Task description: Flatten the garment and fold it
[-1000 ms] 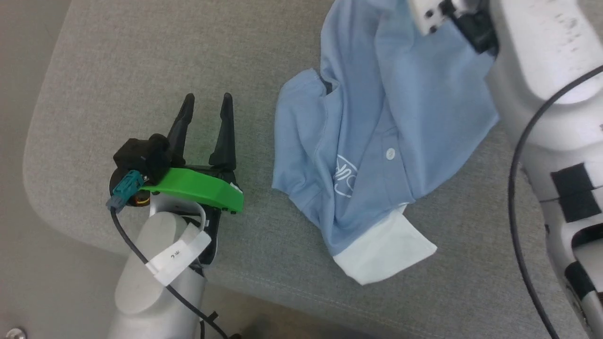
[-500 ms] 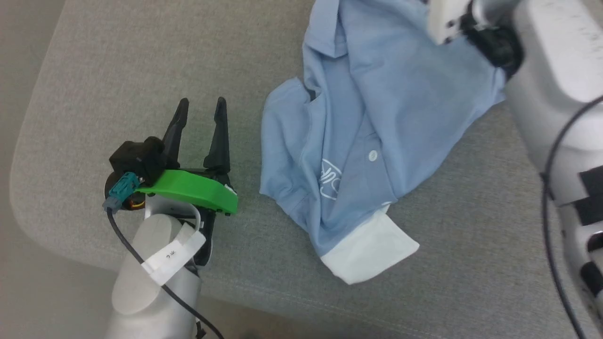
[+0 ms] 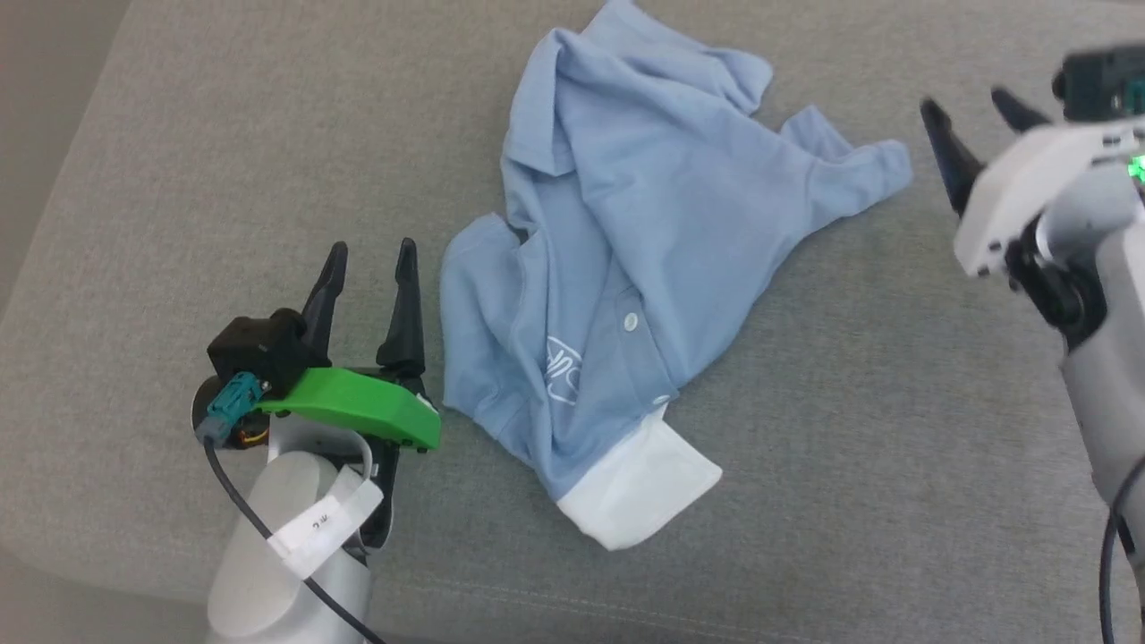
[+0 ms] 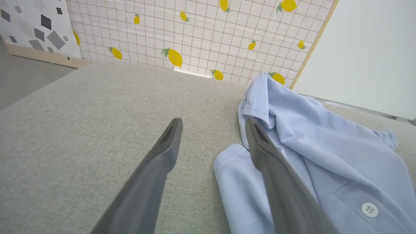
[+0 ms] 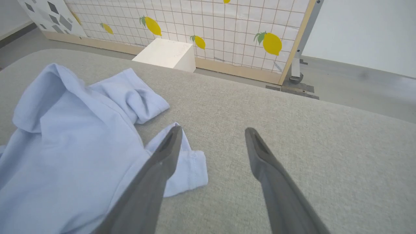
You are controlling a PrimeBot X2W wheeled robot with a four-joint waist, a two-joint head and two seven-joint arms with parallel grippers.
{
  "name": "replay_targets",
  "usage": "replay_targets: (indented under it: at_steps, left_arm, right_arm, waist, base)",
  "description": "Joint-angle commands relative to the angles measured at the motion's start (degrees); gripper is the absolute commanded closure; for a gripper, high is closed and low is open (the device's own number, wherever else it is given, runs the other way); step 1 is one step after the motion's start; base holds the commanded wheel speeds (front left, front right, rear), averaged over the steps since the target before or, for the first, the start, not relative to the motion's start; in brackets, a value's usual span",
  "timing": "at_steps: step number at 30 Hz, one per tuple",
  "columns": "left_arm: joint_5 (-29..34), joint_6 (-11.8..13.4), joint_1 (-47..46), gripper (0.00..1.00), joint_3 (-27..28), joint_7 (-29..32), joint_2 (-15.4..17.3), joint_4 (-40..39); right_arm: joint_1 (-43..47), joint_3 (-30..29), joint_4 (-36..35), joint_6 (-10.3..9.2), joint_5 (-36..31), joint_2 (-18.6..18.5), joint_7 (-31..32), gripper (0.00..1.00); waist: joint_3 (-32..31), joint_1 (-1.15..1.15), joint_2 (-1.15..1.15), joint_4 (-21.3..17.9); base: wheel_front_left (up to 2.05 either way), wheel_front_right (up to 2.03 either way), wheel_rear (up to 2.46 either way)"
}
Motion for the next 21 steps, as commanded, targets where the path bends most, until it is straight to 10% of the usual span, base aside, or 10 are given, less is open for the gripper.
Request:
replay_targets:
  at_steps: [1, 21]
  left_arm:
    - [0.7, 0.3, 0.8, 0.00, 0.0, -0.3, 0.6, -0.4]
    - [0.0, 0.6, -2.5, 0.00, -2.0, 0.1, 0.0, -1.6]
  right_arm:
    - [1.9, -0.4, -1.0, -0.09, 0.1, -0.3, 1.4, 0.00]
    - [-4.8, 8.6, -4.2, -0.09, -5.7, -2.4, 27.9, 0.00]
  waist:
    - [-1.5, 0.00, 0.00, -1.5]
    - [7.6, 0.00, 0.00, 4.9]
  base:
    - [0.00, 0.00, 0.00]
    - [0.00, 0.00, 0.00]
